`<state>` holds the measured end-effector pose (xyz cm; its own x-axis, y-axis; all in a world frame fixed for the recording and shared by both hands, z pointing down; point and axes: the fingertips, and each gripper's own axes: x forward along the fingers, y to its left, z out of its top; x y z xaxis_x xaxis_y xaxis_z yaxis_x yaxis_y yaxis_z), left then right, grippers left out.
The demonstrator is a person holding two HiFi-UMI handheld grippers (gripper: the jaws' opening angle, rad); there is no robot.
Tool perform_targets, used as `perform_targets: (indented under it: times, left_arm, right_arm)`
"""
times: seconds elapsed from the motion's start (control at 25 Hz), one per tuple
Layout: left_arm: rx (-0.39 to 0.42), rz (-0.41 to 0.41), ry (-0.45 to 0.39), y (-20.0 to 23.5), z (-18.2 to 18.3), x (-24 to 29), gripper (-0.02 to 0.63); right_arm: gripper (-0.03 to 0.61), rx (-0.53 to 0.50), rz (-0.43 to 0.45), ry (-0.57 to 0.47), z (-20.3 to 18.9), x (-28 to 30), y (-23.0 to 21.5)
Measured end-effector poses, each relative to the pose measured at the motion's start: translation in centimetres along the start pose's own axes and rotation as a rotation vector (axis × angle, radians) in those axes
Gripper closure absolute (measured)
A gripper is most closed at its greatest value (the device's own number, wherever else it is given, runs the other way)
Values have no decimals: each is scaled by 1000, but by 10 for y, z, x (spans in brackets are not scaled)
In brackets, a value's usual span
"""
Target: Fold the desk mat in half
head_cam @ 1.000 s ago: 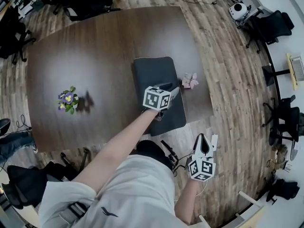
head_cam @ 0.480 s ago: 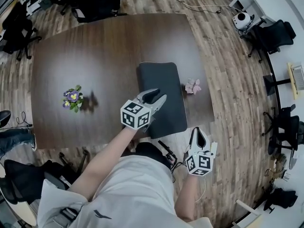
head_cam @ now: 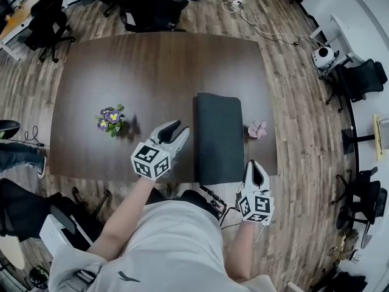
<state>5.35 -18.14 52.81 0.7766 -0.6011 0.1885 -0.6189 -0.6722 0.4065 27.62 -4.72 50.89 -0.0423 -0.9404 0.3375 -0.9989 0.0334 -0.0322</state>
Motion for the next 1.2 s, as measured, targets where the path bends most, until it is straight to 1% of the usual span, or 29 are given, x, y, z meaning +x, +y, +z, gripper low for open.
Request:
perform_targets:
  times: [0.16, 0.36, 0.6, 0.76, 0.96, 1.08, 1.2]
  left_arm:
    - [-7, 69, -39, 20, 10, -19, 460]
    - [-35, 181, -93, 45, 24, -47, 460]
    - [-32, 325, -167, 82, 41, -112, 460]
    - [-19, 401, -193, 96, 42, -151, 460]
    - [-20, 453, -217, 106, 41, -180, 460]
    - [-31, 454, -227, 108, 44, -184, 460]
    - [-40, 443, -230, 109, 47, -185, 460]
  right_arm:
    - [575, -19, 42, -11, 9, 10, 10]
    - [575, -34, 126, -19, 21, 35, 22]
    - [575, -79, 267, -50, 42, 70, 77]
    - [577, -96, 336, -60, 45, 81, 108]
    - [577, -103, 378, -67, 44, 86, 128]
    - [577, -113, 381, -63, 43, 86, 132]
    - [577, -117, 367, -65, 43, 83, 133]
